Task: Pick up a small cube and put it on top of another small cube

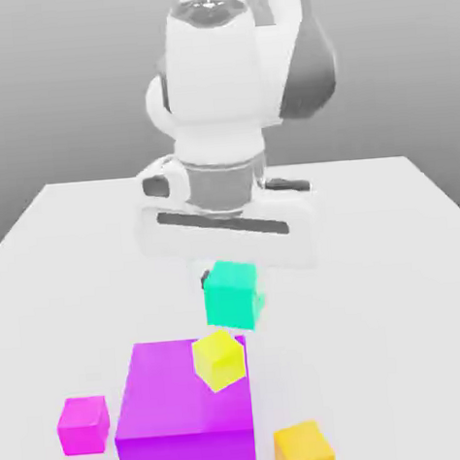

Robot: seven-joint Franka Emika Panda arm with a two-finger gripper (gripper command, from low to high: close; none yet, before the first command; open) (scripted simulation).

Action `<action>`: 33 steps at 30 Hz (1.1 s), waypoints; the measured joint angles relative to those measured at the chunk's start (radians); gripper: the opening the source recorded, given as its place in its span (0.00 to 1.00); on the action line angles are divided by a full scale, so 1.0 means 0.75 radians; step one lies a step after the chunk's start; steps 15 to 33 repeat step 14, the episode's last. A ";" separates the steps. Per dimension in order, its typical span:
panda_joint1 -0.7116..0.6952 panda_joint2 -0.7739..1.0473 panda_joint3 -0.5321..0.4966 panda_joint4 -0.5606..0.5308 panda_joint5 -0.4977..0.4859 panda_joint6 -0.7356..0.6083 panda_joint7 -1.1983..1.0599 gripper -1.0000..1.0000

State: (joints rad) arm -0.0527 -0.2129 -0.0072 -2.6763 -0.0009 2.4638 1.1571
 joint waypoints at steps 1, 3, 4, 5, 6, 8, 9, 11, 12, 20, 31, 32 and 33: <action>-0.003 0.038 -0.002 -0.013 0.000 0.051 0.005 0.00; -0.005 0.112 -0.003 -0.035 0.002 0.146 0.008 1.00; -0.005 0.112 -0.003 -0.035 0.002 0.146 0.008 1.00; -0.005 0.112 -0.003 -0.035 0.002 0.146 0.008 1.00; -0.005 0.112 -0.003 -0.035 0.002 0.146 0.008 1.00; -0.005 0.112 -0.003 -0.035 0.002 0.146 0.008 1.00; -0.005 0.128 -0.002 -0.039 0.000 0.167 0.009 1.00; -0.007 0.083 -0.003 -0.027 -0.004 0.110 0.012 1.00; -0.007 0.045 -0.003 -0.017 -0.005 0.062 0.013 1.00; -0.007 -0.040 -0.002 0.006 -0.004 -0.047 0.013 1.00; -0.007 -0.040 -0.002 0.006 -0.004 -0.047 0.013 1.00; -0.007 -0.040 -0.002 0.006 -0.004 -0.047 0.013 1.00; -0.007 -0.040 -0.002 0.006 -0.004 -0.047 0.013 1.00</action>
